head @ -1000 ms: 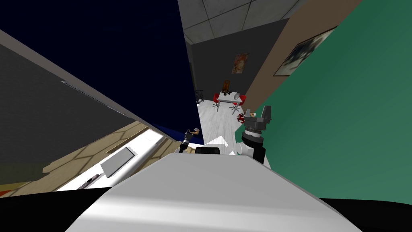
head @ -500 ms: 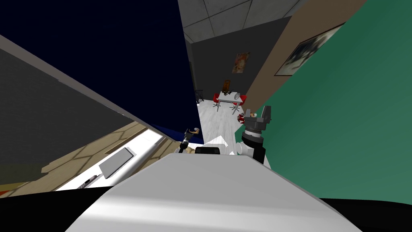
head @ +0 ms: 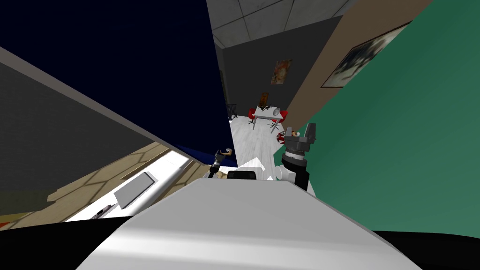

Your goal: Push the door open

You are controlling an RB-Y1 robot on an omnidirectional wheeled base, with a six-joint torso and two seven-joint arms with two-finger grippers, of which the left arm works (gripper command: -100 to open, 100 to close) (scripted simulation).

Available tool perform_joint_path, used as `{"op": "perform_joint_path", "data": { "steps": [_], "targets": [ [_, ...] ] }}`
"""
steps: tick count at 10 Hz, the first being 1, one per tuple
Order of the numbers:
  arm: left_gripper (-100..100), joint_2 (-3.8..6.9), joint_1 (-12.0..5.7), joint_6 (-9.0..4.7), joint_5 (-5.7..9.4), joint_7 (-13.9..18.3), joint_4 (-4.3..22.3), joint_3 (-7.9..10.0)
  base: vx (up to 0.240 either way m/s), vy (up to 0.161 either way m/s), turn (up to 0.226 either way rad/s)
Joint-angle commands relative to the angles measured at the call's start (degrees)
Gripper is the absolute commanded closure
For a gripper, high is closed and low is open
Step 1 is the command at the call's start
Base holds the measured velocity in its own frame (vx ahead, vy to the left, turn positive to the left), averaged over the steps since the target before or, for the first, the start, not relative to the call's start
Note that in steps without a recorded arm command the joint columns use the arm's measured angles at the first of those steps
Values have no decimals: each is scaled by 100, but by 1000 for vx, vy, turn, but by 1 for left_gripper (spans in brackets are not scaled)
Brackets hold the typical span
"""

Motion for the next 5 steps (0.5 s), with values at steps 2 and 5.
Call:
{"op": "perform_joint_path", "data": {
  "steps": [2, 5],
  "targets": [
    [100, 48, -107, -29, 187, 374, -43, 36, 21, -15, 4],
    [100, 51, -159, -15, 293, 639, 10, 32, 34, -18, 5]
  ]
}}
